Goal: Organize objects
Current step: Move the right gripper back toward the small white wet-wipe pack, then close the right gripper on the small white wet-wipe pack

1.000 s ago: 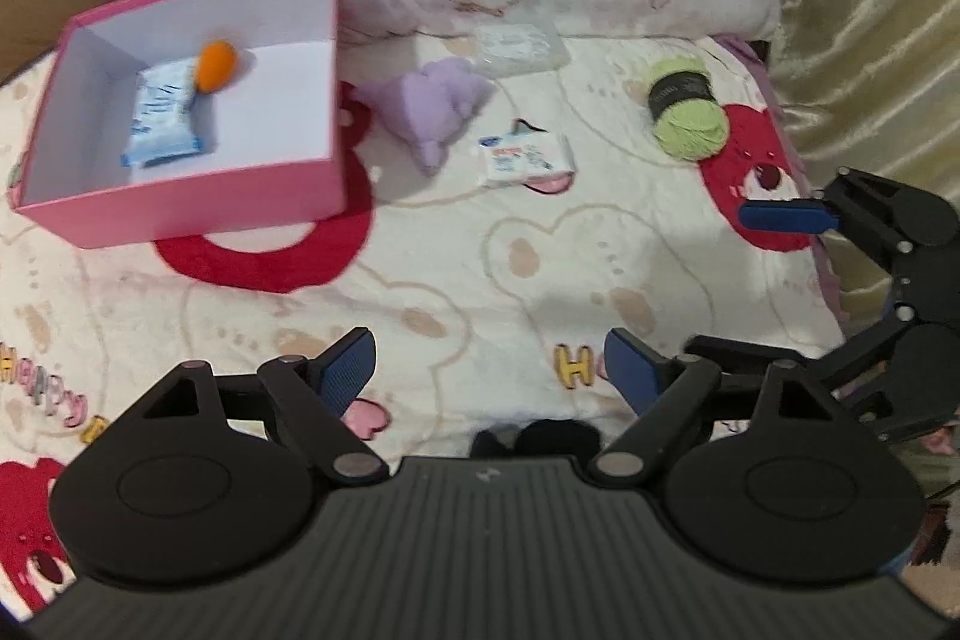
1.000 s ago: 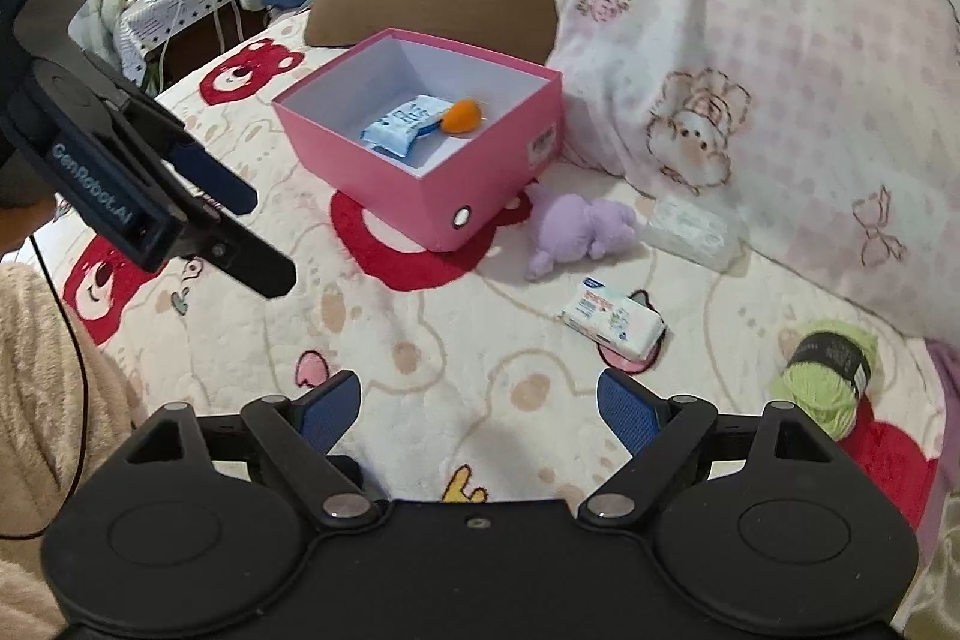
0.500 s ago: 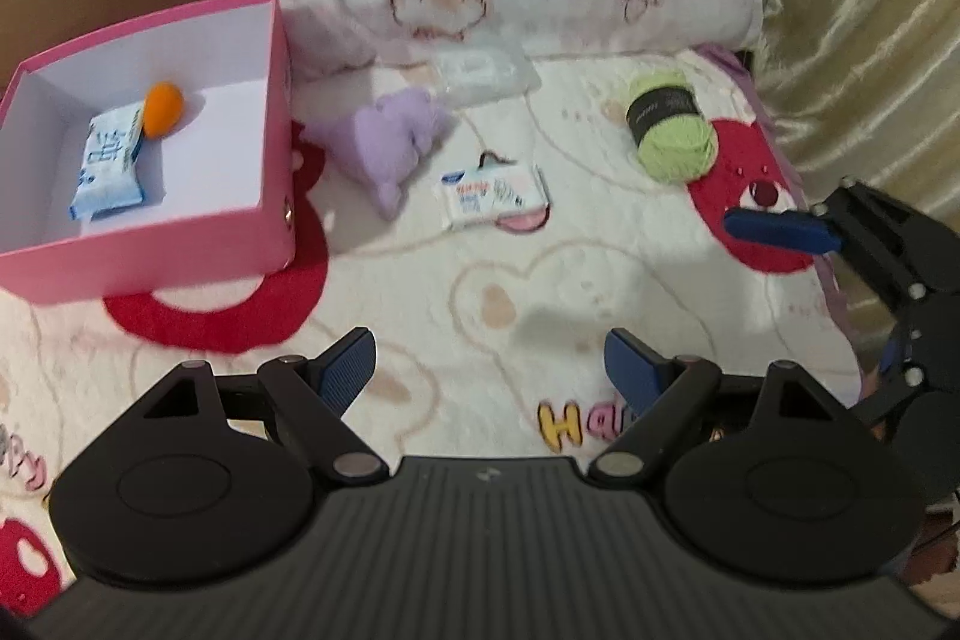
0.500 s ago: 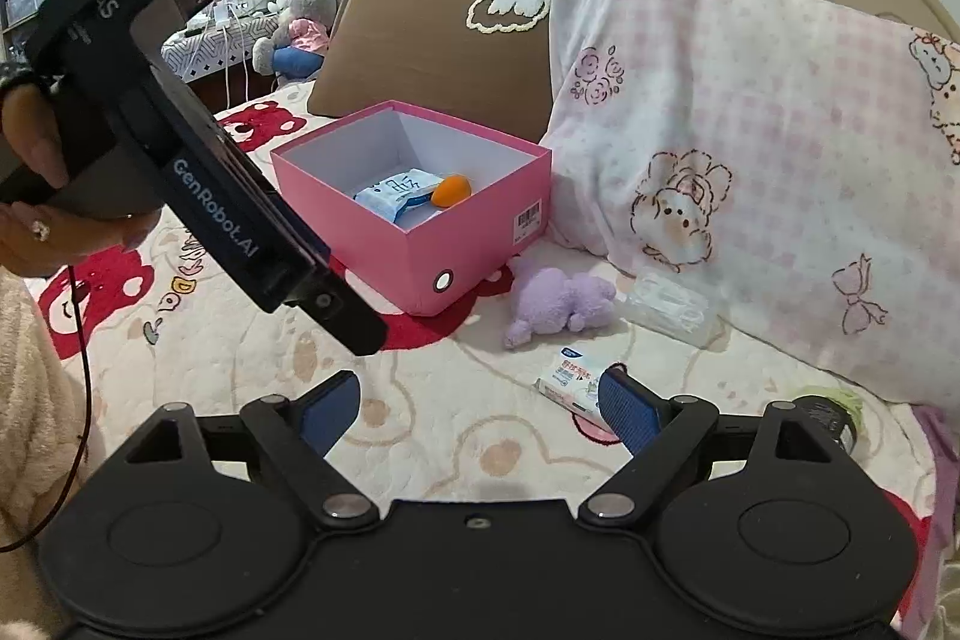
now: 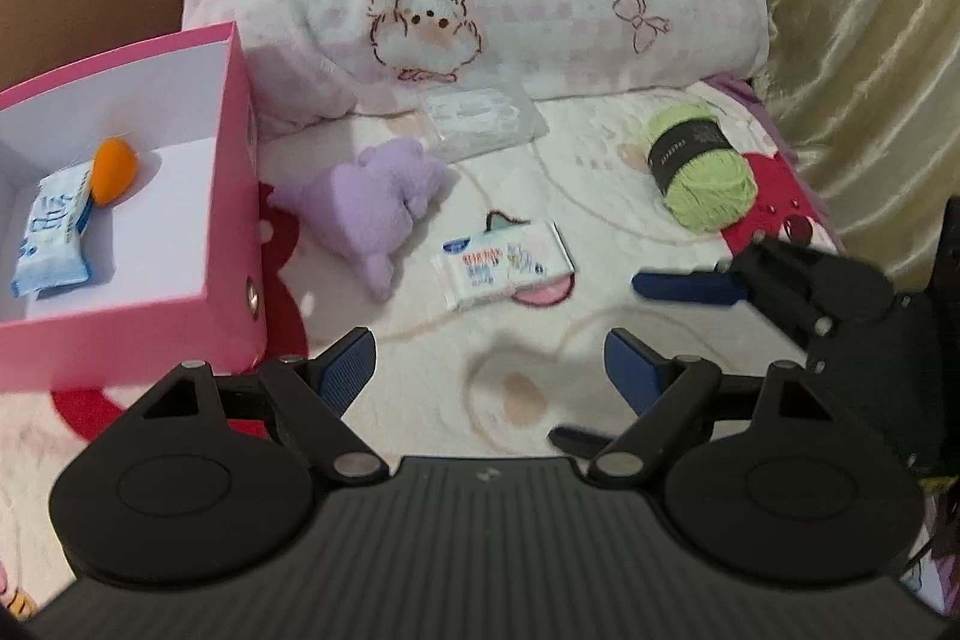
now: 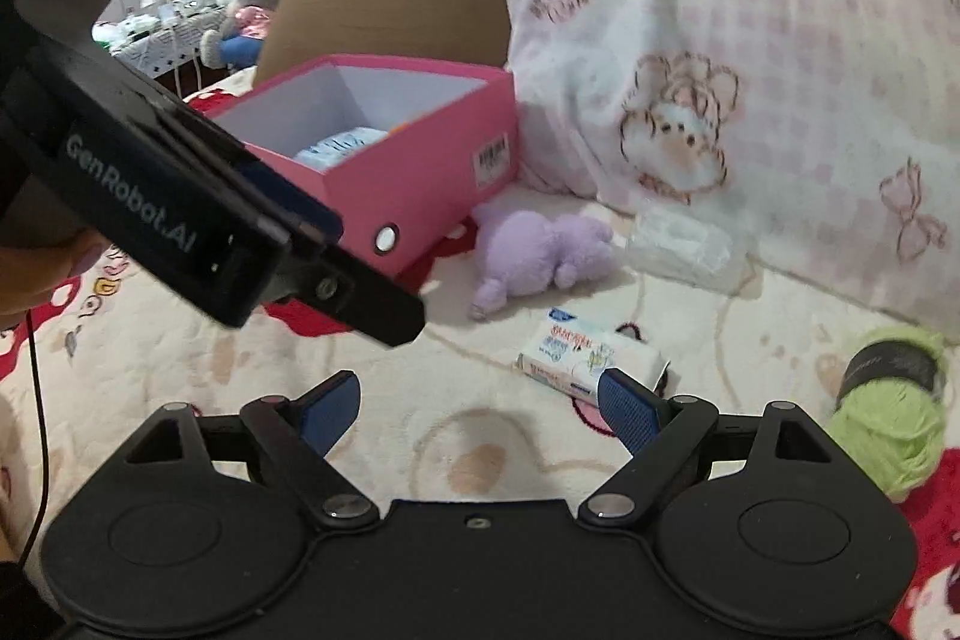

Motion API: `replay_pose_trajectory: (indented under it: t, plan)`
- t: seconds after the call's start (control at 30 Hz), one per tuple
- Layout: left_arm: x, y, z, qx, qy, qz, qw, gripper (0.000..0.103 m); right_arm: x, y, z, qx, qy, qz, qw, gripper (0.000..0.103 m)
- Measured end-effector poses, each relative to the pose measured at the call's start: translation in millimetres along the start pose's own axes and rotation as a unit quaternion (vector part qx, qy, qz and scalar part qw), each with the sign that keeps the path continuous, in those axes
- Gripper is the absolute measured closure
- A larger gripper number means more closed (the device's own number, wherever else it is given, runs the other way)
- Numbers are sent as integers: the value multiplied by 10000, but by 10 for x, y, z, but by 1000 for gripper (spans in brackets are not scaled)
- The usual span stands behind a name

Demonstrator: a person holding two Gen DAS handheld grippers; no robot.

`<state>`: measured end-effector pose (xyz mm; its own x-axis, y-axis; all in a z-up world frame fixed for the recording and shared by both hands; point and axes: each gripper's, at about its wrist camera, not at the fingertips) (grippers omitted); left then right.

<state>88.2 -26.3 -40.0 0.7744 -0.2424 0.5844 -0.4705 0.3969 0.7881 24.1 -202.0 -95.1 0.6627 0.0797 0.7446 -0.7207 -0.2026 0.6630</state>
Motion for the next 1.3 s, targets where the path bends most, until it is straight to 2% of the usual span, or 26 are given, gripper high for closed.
replay_pose_trajectory:
  t: [0.13, 0.2, 0.37, 0.5, 0.53, 0.6, 0.63, 0.7, 0.83, 0.9, 1.07, 1.2, 1.3]
  plan:
    - [7, -289, -60, -425, 652, -164, 9968, 20, -70, -174, 33, -338, 7, 20, 9994, 14]
    - [-10, -396, -40, -424, 681, -77, 9968, 20, -72, -222, 16, -577, -34, -261, 9980, 14]
    - [-55, -529, -76, -413, 677, 131, 9968, 21, -124, -138, 25, -757, -182, -61, 9969, 14]
    - [-68, -704, -164, -313, 721, 99, 9969, 25, -178, -273, 181, -644, -759, 124, 9950, 14]
    - [-74, -751, -198, -338, 800, 110, 9962, 27, -202, -311, 207, -721, -894, 173, 9932, 14]
    - [-86, -836, -270, -452, 994, 148, 9939, 27, -233, -365, 218, -1166, -1231, 156, 9854, 14]
    - [-101, -876, -289, -452, 1099, 148, 9928, 28, -250, -354, 216, -1168, -1354, 221, 9836, 14]
    - [-135, -955, -270, -458, 1083, 175, 9929, 32, -279, -335, 216, -996, -1437, 310, 9841, 14]
    - [-176, -1065, -250, -456, 1005, 346, 9933, 39, -237, -427, 226, -1045, -1061, 239, 9886, 14]
    - [-190, -1096, -270, -504, 1017, 478, 9924, 46, -224, -477, 274, -966, -1121, 218, 9888, 14]
    - [-213, -1183, -337, -496, 977, 508, 9927, 64, -229, -626, 337, -997, -1173, 124, 9880, 14]
    - [-244, -1213, -428, -730, 1141, 573, 9891, 70, -241, -714, 376, -987, -1149, 91, 9884, 14]
    - [-256, -1232, -436, -770, 1101, 606, 9891, 73, -236, -741, 372, -996, -1083, 72, 9891, 13]
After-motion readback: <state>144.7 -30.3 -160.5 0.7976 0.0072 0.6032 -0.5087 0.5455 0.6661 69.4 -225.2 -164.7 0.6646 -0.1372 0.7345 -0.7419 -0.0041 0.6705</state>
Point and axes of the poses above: each gripper's, at about its wrist camera, not at the fingertips, and y roughly against the way its jaws point, z to its right, x to its top, and after that the axes turned 2 degrees about x, right-handed
